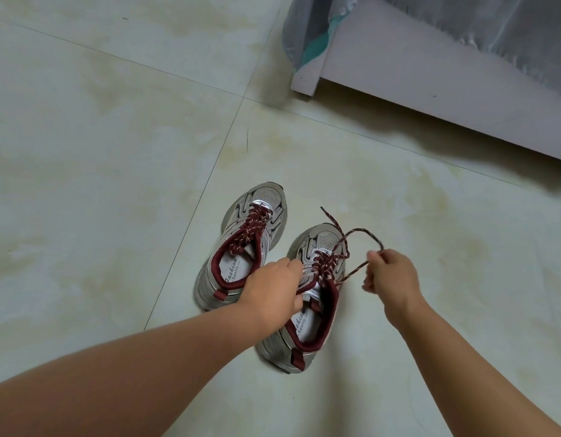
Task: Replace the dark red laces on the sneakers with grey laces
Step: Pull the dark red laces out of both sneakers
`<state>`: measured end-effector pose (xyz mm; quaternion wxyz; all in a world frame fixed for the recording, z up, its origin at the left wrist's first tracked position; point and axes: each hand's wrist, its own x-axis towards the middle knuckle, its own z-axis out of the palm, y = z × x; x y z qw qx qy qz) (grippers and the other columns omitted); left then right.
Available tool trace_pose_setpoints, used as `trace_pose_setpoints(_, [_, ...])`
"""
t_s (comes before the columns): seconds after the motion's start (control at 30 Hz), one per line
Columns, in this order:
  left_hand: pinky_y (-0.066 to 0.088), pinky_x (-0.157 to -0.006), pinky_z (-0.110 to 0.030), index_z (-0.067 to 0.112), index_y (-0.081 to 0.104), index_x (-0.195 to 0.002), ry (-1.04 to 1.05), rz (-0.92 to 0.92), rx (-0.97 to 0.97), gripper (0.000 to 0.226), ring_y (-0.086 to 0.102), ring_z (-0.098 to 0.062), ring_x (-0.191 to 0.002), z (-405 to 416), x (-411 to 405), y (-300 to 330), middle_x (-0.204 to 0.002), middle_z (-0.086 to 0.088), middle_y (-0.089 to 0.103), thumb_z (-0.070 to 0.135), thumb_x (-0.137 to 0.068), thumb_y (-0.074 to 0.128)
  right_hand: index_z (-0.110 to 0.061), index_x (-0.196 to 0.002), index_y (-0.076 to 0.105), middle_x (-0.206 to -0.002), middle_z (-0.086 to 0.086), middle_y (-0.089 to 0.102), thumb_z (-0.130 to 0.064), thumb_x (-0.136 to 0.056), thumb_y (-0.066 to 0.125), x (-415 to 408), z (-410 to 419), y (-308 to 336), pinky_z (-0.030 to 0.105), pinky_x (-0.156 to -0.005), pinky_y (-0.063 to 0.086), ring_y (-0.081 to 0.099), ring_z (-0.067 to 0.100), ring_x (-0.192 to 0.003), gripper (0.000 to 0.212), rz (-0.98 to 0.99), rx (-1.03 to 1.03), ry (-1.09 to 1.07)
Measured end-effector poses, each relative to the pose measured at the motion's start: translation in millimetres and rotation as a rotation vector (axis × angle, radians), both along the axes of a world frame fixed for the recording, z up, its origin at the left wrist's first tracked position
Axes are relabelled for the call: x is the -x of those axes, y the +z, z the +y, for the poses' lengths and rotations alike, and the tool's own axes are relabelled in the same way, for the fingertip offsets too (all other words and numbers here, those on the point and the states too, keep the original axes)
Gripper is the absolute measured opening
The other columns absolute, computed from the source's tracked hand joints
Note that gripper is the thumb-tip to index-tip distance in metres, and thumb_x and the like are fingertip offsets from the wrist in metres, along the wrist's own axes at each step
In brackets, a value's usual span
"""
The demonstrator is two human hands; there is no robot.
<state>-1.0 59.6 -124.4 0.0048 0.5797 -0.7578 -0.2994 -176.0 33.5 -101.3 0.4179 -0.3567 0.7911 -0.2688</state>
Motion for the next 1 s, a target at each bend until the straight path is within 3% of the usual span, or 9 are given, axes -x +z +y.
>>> trace_pose_setpoints(0.13, [0.045,-0.082,-0.036,0.014,0.046,-0.113,0.0,0.01,-0.011,0.029,0.052,-0.023,-0.101,0,-1,0,-0.112,-0.003,0.053,0.027,-0.089,0.054,-0.002,-0.078,0.047,-0.069,0.009,0.047,-0.015,-0.095,0.042,6,-4,5,0.035,-0.062,0.044,0.044,0.02,-0.051,0.022,0.017,0.011,-0.155])
trace_pose_setpoints(0.23, [0.045,-0.081,-0.036,0.014,0.046,-0.112,0.004,0.012,-0.009,0.029,0.052,-0.024,-0.101,0,-1,0,-0.111,-0.003,0.053,0.027,-0.088,0.054,-0.004,-0.08,0.052,-0.068,0.008,0.052,-0.024,-0.095,0.05,-5,5,4,0.03,-0.058,0.046,0.047,0.018,-0.054,0.025,-0.176,-0.255,0.087])
trace_pose_setpoints(0.33, [0.044,-0.083,-0.036,0.013,0.046,-0.113,0.004,0.008,-0.005,0.03,0.052,-0.024,-0.103,0,-1,1,-0.113,-0.004,0.053,0.028,-0.088,0.054,-0.001,-0.084,0.053,-0.065,0.008,0.053,-0.011,-0.091,0.056,-16,12,-2,0.026,-0.056,0.047,0.048,0.015,-0.053,0.013,-0.17,-0.326,0.252])
trace_pose_setpoints(0.5, [0.044,-0.082,-0.035,0.014,0.046,-0.112,0.002,0.006,-0.004,0.029,0.052,-0.024,-0.102,-1,-2,0,-0.112,-0.003,0.053,0.028,-0.089,0.053,-0.004,-0.072,0.05,-0.062,0.01,0.052,-0.011,-0.096,0.045,-1,-4,2,0.032,-0.056,0.045,0.045,0.021,-0.05,0.025,0.038,-0.098,-0.095])
trace_pose_setpoints(0.63, [0.046,-0.083,-0.036,0.013,0.046,-0.112,0.0,0.001,-0.015,0.029,0.053,-0.024,-0.101,0,-2,0,-0.112,-0.004,0.053,0.028,-0.088,0.054,-0.004,-0.081,0.054,-0.078,0.014,0.059,-0.042,-0.093,0.049,8,-7,9,0.033,-0.065,0.042,0.056,0.031,-0.073,0.04,0.568,-0.365,0.361])
trace_pose_setpoints(0.67, [0.046,-0.083,-0.036,0.013,0.046,-0.112,0.0,0.0,-0.018,0.029,0.053,-0.024,-0.101,0,-1,0,-0.112,-0.004,0.053,0.028,-0.088,0.054,-0.007,-0.084,0.055,-0.085,0.014,0.061,-0.042,-0.092,0.05,2,-5,8,0.031,-0.066,0.038,0.057,0.032,-0.082,0.037,0.667,-0.311,0.44])
trace_pose_setpoints(0.83, [0.046,-0.085,-0.039,0.013,0.046,-0.112,0.001,-0.02,-0.038,0.03,0.054,-0.028,-0.101,-1,0,0,-0.113,-0.005,0.053,0.027,-0.087,0.054,-0.017,-0.102,0.067,-0.1,0.004,0.059,-0.021,-0.089,0.053,-35,-2,2,0.029,-0.075,0.041,0.054,0.023,-0.099,0.019,0.694,0.054,0.889])
trace_pose_setpoints(0.93, [0.046,-0.084,-0.04,0.013,0.045,-0.113,-0.004,-0.045,-0.045,0.031,0.055,-0.03,-0.101,-2,0,0,-0.114,-0.006,0.052,0.025,-0.086,0.054,-0.015,-0.076,0.069,-0.076,0.004,0.056,-0.009,-0.068,0.07,-39,-6,-3,0.029,-0.052,0.039,0.058,0.026,-0.076,0.01,0.886,0.159,1.139])
trace_pose_setpoints(1.0, [0.044,-0.082,-0.038,0.012,0.044,-0.114,-0.027,-0.067,-0.031,0.031,0.055,-0.03,-0.101,-3,1,1,-0.114,-0.007,0.051,0.025,-0.087,0.053,-0.015,-0.047,0.057,-0.051,0.001,0.05,-0.001,-0.033,0.08,-41,-8,0,0.022,-0.039,0.024,0.053,0.023,-0.049,0.03,0.924,0.172,1.265])
